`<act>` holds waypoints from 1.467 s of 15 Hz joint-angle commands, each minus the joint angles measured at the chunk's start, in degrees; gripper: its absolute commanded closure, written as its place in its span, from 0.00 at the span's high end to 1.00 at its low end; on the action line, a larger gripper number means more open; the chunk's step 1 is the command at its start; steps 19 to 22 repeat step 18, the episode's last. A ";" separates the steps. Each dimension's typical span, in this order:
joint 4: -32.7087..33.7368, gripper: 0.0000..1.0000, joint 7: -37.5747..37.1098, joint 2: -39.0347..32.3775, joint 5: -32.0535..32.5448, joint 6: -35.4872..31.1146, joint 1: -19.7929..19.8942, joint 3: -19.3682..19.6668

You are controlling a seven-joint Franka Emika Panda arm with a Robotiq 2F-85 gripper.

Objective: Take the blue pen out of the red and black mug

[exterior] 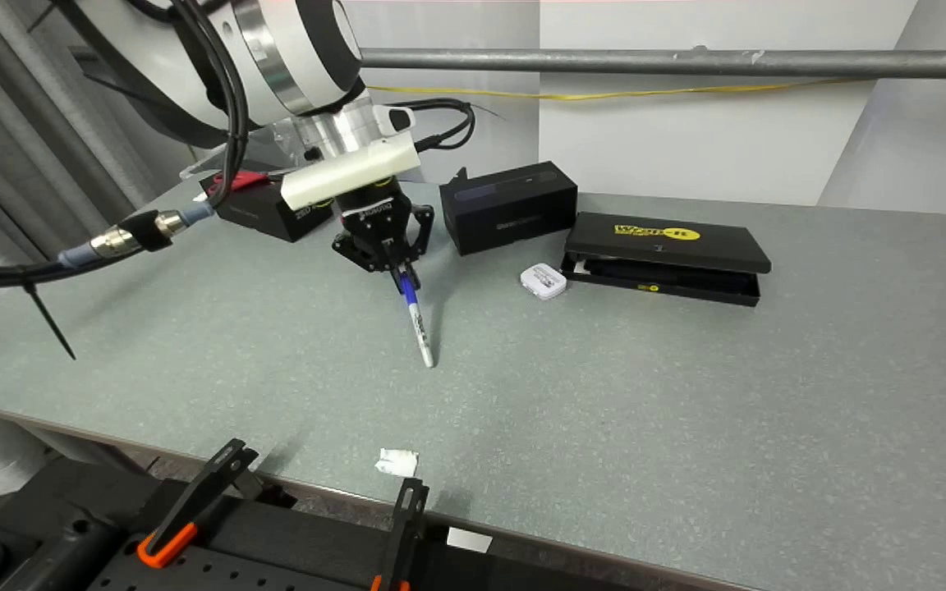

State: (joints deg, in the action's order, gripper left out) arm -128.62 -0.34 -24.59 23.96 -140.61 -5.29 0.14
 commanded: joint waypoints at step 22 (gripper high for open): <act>5.43 1.00 0.38 -0.10 -2.06 0.21 -0.48 0.58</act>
